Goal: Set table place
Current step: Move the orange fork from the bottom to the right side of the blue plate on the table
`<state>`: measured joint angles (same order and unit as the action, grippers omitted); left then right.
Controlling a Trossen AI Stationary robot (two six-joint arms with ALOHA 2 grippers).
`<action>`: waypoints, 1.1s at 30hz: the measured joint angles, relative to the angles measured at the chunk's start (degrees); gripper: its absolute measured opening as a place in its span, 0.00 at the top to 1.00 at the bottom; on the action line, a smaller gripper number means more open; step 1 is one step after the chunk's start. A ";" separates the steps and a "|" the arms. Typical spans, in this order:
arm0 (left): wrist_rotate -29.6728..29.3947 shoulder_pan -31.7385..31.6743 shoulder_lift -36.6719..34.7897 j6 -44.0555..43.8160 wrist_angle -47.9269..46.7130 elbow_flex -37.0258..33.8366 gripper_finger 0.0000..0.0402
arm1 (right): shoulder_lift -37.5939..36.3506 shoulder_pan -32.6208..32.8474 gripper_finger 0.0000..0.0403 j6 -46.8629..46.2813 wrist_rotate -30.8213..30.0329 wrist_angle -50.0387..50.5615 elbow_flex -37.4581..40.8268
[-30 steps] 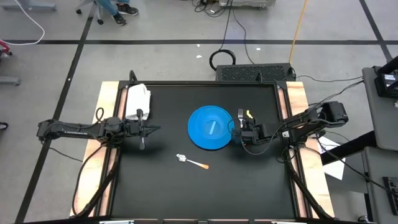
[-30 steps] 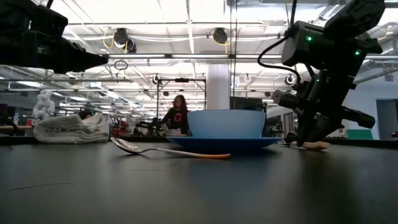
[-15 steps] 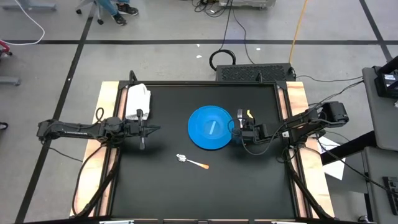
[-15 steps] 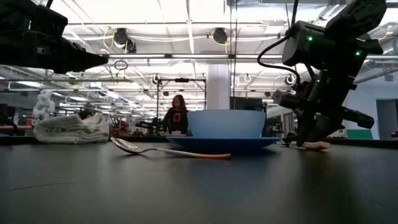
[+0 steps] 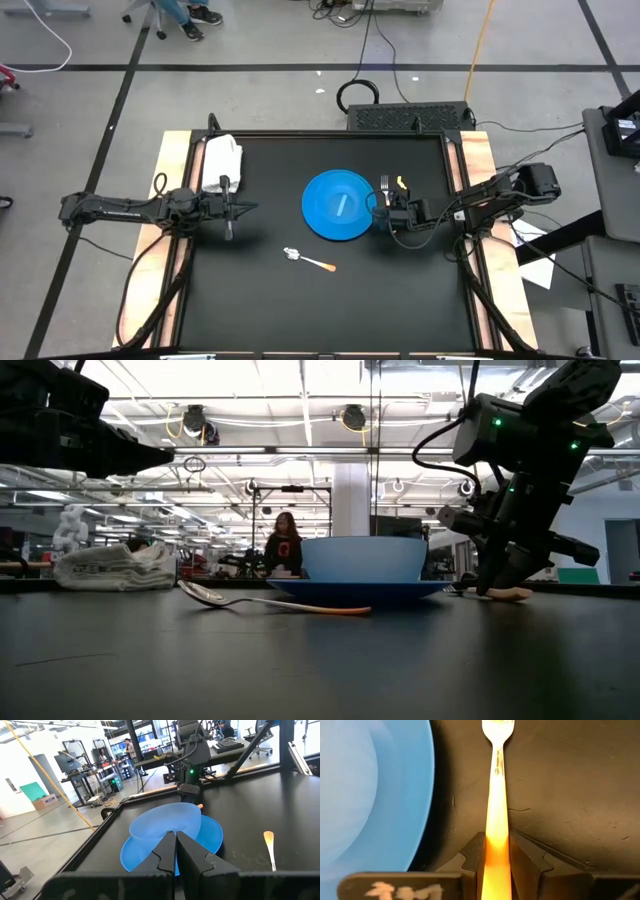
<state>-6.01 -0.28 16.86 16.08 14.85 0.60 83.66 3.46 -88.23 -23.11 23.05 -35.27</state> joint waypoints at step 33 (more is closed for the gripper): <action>0.03 -0.01 -0.01 0.00 0.00 0.00 0.95 | 0.02 -0.04 0.83 3.63 3.52 -0.58 0.00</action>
<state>-5.98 -0.29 16.84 16.07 14.85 0.60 83.68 3.42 -84.60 -19.59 22.46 -35.27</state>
